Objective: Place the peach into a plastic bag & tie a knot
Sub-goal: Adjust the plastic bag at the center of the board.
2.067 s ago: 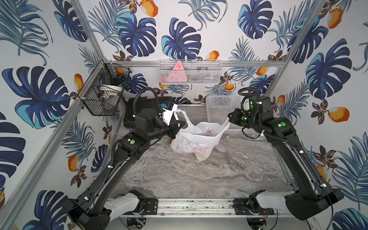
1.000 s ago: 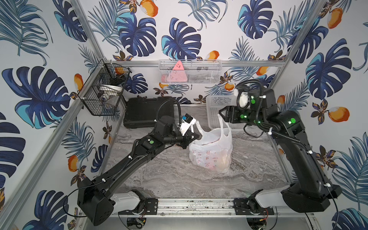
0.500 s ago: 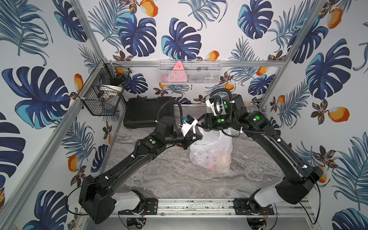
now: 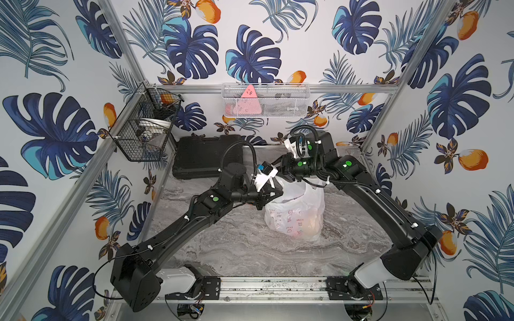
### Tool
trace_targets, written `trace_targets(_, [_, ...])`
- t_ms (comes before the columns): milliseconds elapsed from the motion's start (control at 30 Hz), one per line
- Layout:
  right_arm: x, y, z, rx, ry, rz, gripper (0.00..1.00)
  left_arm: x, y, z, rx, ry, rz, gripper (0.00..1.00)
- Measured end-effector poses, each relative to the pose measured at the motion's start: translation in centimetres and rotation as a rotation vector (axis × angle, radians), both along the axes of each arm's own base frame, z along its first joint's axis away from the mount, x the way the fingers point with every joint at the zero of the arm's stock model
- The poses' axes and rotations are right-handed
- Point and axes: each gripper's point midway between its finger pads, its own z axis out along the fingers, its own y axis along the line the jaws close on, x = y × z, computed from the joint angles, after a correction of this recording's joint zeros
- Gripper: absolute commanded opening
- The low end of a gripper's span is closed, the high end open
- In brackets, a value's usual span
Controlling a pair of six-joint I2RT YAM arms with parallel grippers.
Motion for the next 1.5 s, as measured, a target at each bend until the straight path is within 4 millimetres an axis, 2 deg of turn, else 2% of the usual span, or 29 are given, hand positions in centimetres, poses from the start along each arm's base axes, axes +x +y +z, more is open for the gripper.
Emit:
trace_targets(133, [0.0, 0.1, -0.3, 0.003, 0.024, -0.006, 0.29, 0.2, 0.1, 0.0, 0.009, -0.019, 0.010, 0.00])
trace_targets(400, [0.3, -0.1, -0.7, -0.011, 0.036, -0.024, 0.01, 0.7, 0.1, 0.0, 0.019, -0.028, 0.026, 0.00])
trace_targets(567, [0.0, -0.8, -0.1, -0.003, 0.017, -0.035, 0.00, 0.6, 0.8, -0.2, 0.031, -0.037, 0.056, 0.00])
trace_targets(667, [-0.1, -1.2, 1.2, 0.019, -0.019, -0.033, 0.00, 0.6, 1.7, -0.8, 0.048, -0.038, 0.093, 0.11])
trace_targets(800, [-0.7, -1.2, 2.2, 0.052, -0.040, 0.000, 0.00, 1.2, 3.1, -1.6, 0.059, -0.028, 0.148, 0.35])
trace_targets(900, [-1.4, -0.9, 2.7, 0.075, -0.040, 0.043, 0.00, 1.5, 3.0, -1.8, 0.051, -0.028, 0.144, 0.45])
trace_targets(967, [-2.0, -0.7, 2.9, 0.091, -0.040, 0.080, 0.00, 1.6, 2.5, -1.7, 0.030, -0.045, 0.125, 0.48])
trace_targets(1300, [-5.0, -0.2, 4.5, 0.198, 0.015, 0.240, 0.00, 3.0, 1.0, -0.6, -0.136, -0.229, 0.093, 0.54])
trace_targets(1433, [-6.0, 0.2, 5.2, 0.244, 0.030, 0.304, 0.00, 3.5, 0.3, 0.0, -0.188, -0.265, 0.067, 0.50])
trace_targets(1500, [-6.4, 0.3, 5.5, 0.261, 0.037, 0.332, 0.00, 3.8, -0.1, -0.1, -0.205, -0.264, 0.057, 0.43])
